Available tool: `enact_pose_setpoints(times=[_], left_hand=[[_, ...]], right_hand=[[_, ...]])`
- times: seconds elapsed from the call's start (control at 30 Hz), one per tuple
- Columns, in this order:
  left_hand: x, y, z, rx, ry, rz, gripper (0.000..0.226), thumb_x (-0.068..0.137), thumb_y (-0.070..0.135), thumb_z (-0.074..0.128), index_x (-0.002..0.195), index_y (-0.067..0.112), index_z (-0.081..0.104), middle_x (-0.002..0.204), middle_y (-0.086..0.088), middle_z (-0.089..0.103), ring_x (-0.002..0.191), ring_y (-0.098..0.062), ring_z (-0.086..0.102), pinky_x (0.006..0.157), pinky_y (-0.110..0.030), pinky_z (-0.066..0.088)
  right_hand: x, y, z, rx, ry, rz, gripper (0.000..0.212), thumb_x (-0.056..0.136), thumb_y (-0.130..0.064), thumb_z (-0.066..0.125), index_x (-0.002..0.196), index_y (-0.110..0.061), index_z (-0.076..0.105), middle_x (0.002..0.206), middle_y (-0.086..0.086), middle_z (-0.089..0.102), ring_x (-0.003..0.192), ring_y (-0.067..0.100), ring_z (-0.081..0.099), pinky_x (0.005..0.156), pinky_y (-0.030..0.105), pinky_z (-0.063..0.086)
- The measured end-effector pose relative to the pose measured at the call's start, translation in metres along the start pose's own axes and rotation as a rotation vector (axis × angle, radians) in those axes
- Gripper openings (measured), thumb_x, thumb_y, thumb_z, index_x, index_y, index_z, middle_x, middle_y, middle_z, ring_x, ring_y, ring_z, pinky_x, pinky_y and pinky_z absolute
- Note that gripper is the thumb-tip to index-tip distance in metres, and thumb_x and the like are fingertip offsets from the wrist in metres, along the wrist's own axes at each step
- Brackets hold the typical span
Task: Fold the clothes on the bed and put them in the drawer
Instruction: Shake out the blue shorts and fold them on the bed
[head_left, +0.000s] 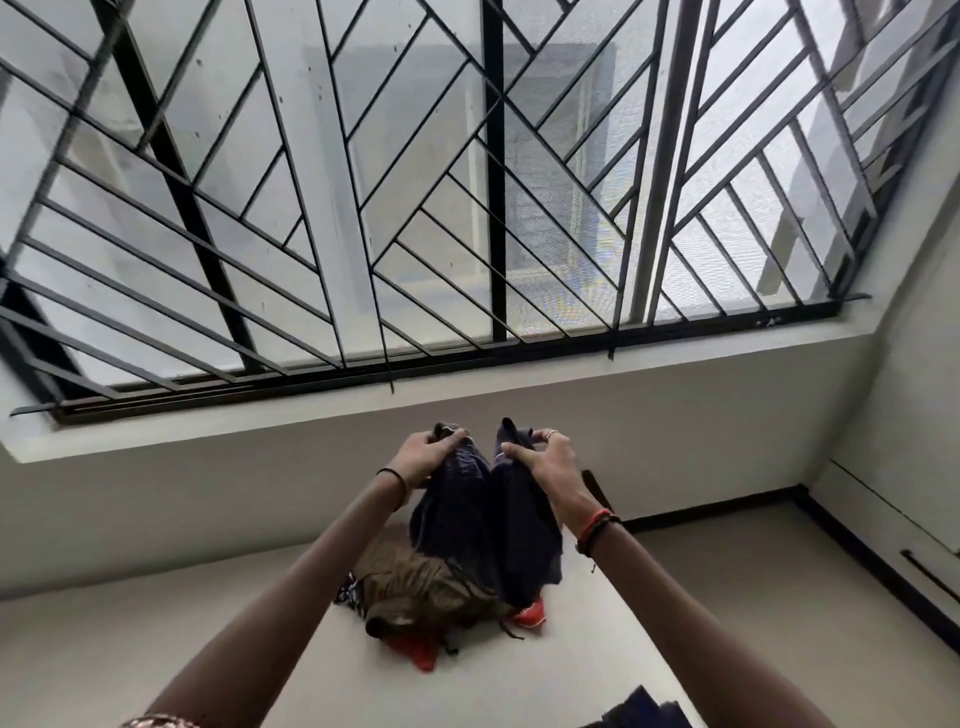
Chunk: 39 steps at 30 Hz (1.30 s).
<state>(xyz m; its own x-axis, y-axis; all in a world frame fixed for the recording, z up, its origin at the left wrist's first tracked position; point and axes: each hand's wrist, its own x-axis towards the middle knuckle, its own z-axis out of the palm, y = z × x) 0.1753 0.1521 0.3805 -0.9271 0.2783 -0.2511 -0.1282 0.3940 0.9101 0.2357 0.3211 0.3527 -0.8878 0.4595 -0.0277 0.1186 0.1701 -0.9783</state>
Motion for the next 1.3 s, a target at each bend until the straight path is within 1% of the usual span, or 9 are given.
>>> enact_pose_setpoints(times=[0.07, 0.2, 0.33, 0.47, 0.8, 0.97, 1.07, 1.17, 1.3], left_hand=[[-0.001, 0.001, 0.011, 0.016, -0.018, 0.025, 0.032, 0.093, 0.038, 0.056, 0.107, 0.009, 0.063, 0.101, -0.008, 0.063, 0.089, -0.018, 0.058, 0.064, -0.023, 0.045], [-0.006, 0.006, 0.024, 0.026, -0.046, 0.011, 0.032, 0.093, 0.041, 0.055, 0.101, 0.011, 0.061, 0.101, -0.007, 0.061, 0.092, -0.016, 0.057, 0.063, -0.021, 0.044], [-0.011, 0.002, 0.025, -0.019, -0.083, -0.08, 0.051, 0.084, 0.06, 0.057, 0.098, 0.011, 0.066, 0.089, -0.004, 0.063, 0.087, -0.019, 0.06, 0.07, -0.026, 0.048], [-0.008, -0.009, 0.026, 0.025, -0.062, -0.112, 0.046, 0.085, 0.055, 0.058, 0.095, 0.011, 0.065, 0.086, -0.003, 0.061, 0.082, -0.019, 0.058, 0.074, -0.029, 0.047], [-0.006, -0.017, 0.023, 0.0, -0.011, -0.097, 0.028, 0.095, 0.036, 0.052, 0.081, 0.013, 0.058, 0.083, -0.004, 0.056, 0.073, -0.016, 0.053, 0.064, -0.027, 0.043], [-0.007, -0.023, 0.02, 0.03, -0.054, -0.052, 0.026, 0.094, 0.036, 0.054, 0.091, 0.01, 0.059, 0.088, -0.008, 0.054, 0.081, -0.018, 0.05, 0.066, -0.026, 0.042], [-0.011, -0.02, 0.027, 0.022, -0.079, -0.035, 0.028, 0.095, 0.037, 0.053, 0.082, 0.013, 0.059, 0.081, -0.007, 0.055, 0.072, -0.015, 0.051, 0.064, -0.025, 0.042], [-0.018, -0.013, 0.031, -0.116, -0.05, -0.078, 0.044, 0.095, 0.049, 0.045, 0.091, 0.009, 0.063, 0.074, -0.004, 0.058, 0.067, -0.015, 0.055, 0.059, -0.025, 0.048], [-0.023, -0.009, 0.028, -0.259, -0.077, -0.103, 0.062, 0.093, 0.063, 0.027, 0.075, 0.011, 0.058, 0.073, -0.007, 0.054, 0.07, -0.02, 0.055, 0.064, -0.032, 0.05]], right_hand=[[-0.007, -0.004, 0.008, 0.008, -0.024, -0.033, 0.026, 0.075, -0.022, 0.079, 0.094, -0.013, 0.063, 0.087, 0.0, 0.068, 0.083, 0.013, 0.065, 0.079, 0.024, 0.054], [-0.013, 0.0, 0.021, -0.032, -0.062, -0.038, 0.022, 0.085, -0.028, 0.068, 0.097, -0.01, 0.072, 0.091, 0.003, 0.073, 0.088, 0.016, 0.068, 0.085, 0.037, 0.055], [-0.025, 0.002, 0.02, -0.163, -0.109, -0.124, 0.021, 0.092, -0.02, 0.058, 0.085, -0.008, 0.074, 0.076, 0.002, 0.067, 0.072, 0.013, 0.061, 0.07, 0.03, 0.048], [-0.028, 0.014, 0.022, -0.238, -0.164, -0.165, 0.028, 0.09, -0.021, 0.061, 0.076, 0.0, 0.07, 0.075, 0.014, 0.068, 0.069, 0.014, 0.057, 0.065, 0.033, 0.044], [-0.029, 0.027, 0.015, 0.376, -0.044, 0.172, 0.012, 0.091, -0.013, 0.056, 0.081, -0.006, 0.059, 0.077, 0.014, 0.053, 0.072, 0.024, 0.046, 0.061, 0.033, 0.037], [-0.022, 0.022, 0.012, 0.281, 0.07, 0.138, 0.04, 0.089, -0.014, 0.059, 0.052, -0.019, 0.045, 0.058, 0.002, 0.043, 0.058, 0.016, 0.037, 0.055, 0.033, 0.031], [-0.029, 0.011, 0.02, 0.09, -0.077, 0.051, 0.023, 0.091, -0.015, 0.058, 0.073, -0.007, 0.07, 0.063, 0.003, 0.057, 0.057, 0.011, 0.05, 0.055, 0.026, 0.041], [-0.038, 0.004, 0.024, -0.102, -0.2, -0.024, 0.017, 0.091, -0.031, 0.062, 0.09, -0.017, 0.07, 0.074, -0.007, 0.065, 0.071, 0.005, 0.06, 0.053, 0.006, 0.04], [-0.041, 0.007, 0.024, -0.161, -0.368, -0.103, 0.046, 0.071, -0.042, 0.08, 0.105, -0.015, 0.064, 0.094, -0.008, 0.069, 0.087, 0.003, 0.063, 0.063, 0.002, 0.041]])
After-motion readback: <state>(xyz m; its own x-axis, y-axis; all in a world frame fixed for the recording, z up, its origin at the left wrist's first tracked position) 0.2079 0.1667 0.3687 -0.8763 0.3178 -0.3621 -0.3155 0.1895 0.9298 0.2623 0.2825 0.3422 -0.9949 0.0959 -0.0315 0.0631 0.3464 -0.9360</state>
